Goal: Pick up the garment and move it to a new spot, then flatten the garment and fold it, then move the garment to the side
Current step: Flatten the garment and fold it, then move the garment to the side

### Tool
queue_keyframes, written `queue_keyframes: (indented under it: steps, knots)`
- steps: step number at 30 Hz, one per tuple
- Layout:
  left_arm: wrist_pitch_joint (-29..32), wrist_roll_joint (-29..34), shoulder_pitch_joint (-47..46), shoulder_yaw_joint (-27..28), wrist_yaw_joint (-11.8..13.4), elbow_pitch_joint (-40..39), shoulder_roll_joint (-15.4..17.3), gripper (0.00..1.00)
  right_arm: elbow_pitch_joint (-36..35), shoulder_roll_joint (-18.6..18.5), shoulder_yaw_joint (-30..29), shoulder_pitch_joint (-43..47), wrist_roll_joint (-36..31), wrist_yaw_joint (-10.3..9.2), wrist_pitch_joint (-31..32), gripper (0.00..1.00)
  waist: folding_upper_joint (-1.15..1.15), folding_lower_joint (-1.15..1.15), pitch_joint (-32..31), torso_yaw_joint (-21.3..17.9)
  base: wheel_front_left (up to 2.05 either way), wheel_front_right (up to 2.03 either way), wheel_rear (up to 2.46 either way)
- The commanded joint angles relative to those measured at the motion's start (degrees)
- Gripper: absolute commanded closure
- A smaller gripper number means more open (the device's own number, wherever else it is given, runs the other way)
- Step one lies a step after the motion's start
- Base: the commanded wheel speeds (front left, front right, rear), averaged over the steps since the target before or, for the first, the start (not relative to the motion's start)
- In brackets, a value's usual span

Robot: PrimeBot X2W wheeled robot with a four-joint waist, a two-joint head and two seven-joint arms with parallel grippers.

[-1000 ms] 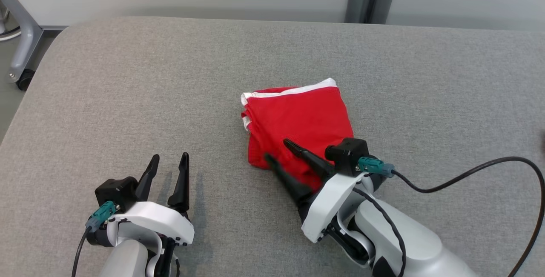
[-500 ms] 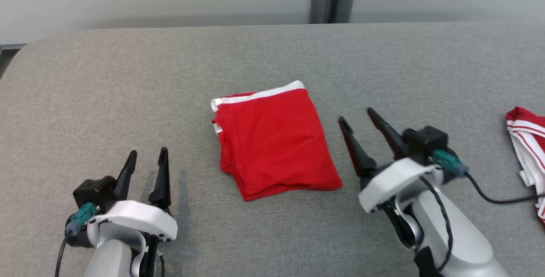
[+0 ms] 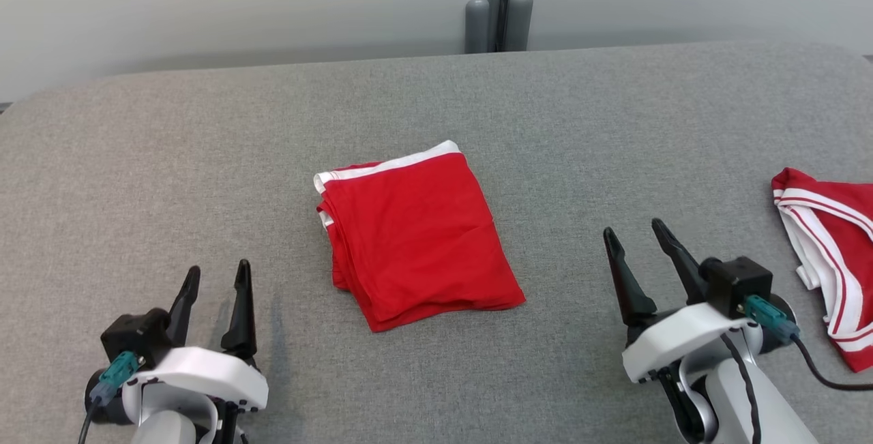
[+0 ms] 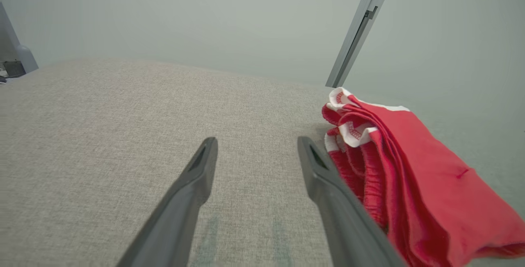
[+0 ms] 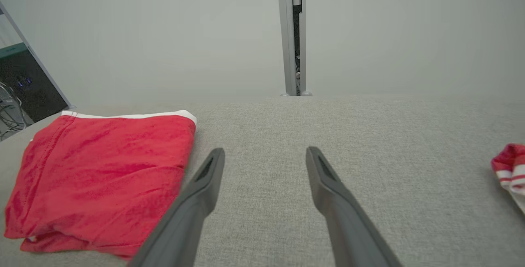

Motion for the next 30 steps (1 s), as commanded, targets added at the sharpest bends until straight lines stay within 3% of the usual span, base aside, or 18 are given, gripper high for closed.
queue_keyframes:
  steps: [1,19,30]
  knots:
    - [-0.1,0.6,0.8,0.5,-0.1,-0.5,0.3,0.00,-0.5,-0.3,-0.7,1.1,-0.4,0.00,-0.2,0.00,0.00,0.00,-0.4,-0.1,0.00,0.00,0.00]
    - [-0.1,2.5,11.2,2.0,0.7,-4.2,0.3,0.00,-1.3,-0.3,-2.8,8.8,-0.1,0.00,-0.2,0.00,0.00,0.00,-7.0,-0.8,0.00,0.00,0.00]
    - [-0.1,1.6,12.6,0.7,1.2,-4.8,0.3,0.00,-0.7,-0.3,-2.5,10.4,-0.3,0.00,-0.2,0.00,0.00,0.00,-7.9,-0.8,0.00,0.00,0.00]
